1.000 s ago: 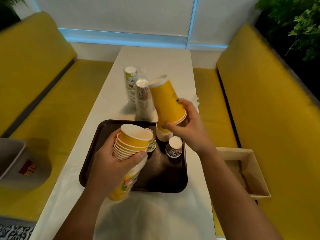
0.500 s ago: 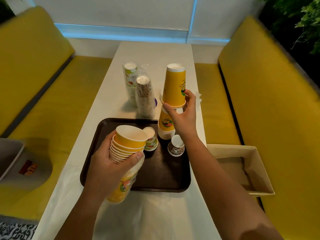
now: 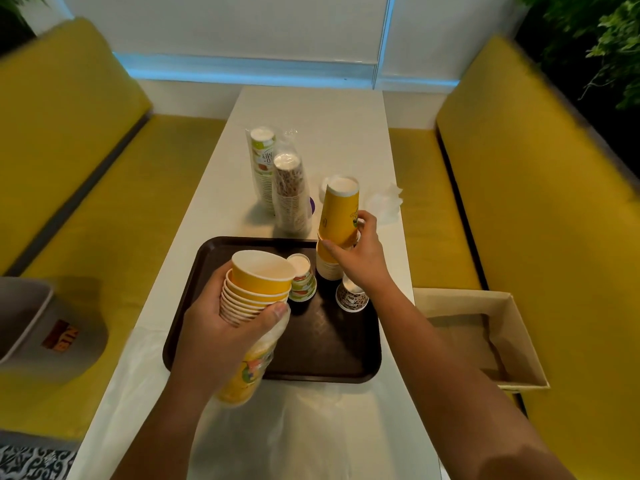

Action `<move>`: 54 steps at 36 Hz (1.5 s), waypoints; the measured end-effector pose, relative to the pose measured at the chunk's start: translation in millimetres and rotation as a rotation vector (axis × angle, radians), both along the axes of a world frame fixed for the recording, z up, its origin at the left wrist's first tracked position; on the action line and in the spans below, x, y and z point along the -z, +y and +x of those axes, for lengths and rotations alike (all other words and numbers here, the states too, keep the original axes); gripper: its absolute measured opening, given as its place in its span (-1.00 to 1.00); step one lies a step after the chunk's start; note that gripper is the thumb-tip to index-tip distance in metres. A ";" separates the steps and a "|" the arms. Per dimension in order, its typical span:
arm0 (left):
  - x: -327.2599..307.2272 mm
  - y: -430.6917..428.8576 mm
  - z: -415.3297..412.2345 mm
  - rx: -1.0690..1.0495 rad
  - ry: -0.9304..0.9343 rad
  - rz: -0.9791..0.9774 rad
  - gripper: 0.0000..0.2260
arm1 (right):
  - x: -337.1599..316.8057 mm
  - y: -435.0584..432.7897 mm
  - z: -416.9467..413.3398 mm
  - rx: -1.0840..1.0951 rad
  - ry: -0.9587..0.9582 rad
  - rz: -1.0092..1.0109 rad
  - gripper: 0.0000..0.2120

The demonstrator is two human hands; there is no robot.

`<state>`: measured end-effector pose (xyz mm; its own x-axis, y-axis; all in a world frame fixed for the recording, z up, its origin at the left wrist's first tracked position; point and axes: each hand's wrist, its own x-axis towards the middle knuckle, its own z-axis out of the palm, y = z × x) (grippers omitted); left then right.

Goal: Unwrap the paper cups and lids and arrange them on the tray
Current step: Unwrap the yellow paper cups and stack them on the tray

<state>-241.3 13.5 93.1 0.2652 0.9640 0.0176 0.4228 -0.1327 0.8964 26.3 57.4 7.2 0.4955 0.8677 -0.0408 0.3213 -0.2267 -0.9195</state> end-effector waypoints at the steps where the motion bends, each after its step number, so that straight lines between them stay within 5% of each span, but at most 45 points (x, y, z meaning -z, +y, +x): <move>1: 0.1 0.0 0.3 0.005 0.002 0.005 -0.51 | 1.3 -1.2 1.0 0.004 -0.001 -0.013 -0.14; 5: -1.1 -4.6 3.9 0.028 0.022 0.016 -0.43 | -1.9 -11.8 1.0 0.051 -0.020 -0.036 -0.04; 11: -4.9 -16.3 8.3 0.073 0.032 0.015 -0.36 | -44.4 -49.3 -21.0 0.212 -0.013 0.278 -0.50; 15: -9.1 -22.5 11.1 0.092 0.029 0.018 -0.38 | -84.1 -85.6 -39.7 -0.170 0.047 0.443 -0.76; 21: -20.8 -38.2 20.1 0.135 0.016 0.023 -0.38 | -106.7 -117.3 -54.1 -0.620 -0.132 0.302 -0.86; 36: -31.2 -80.4 34.7 0.131 0.056 0.094 -0.33 | -113.5 -146.3 -35.0 -0.436 -0.136 0.443 -0.75; 42: -31.7 -91.3 40.5 0.101 0.076 0.076 -0.37 | -114.4 -152.4 -6.5 -0.438 -0.029 0.373 -0.74; 47: -29.7 -102.2 48.0 0.024 0.035 0.000 -0.36 | -113.6 -161.9 17.6 -0.489 0.239 0.232 -0.80; 51: -28.5 -111.0 56.0 -0.055 0.019 -0.038 -0.48 | -111.3 -167.7 37.2 -0.610 0.438 0.192 -0.61; 54: -27.3 -110.1 58.5 -0.110 -0.002 -0.068 -0.53 | -108.0 -169.8 46.6 -0.722 0.377 0.081 -0.31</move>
<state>-182.8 -96.6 120.4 0.1575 0.9863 -0.0481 0.4296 -0.0246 0.9027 72.9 -112.4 115.2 -0.2212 0.9751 -0.0167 0.0291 -0.0105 -0.9995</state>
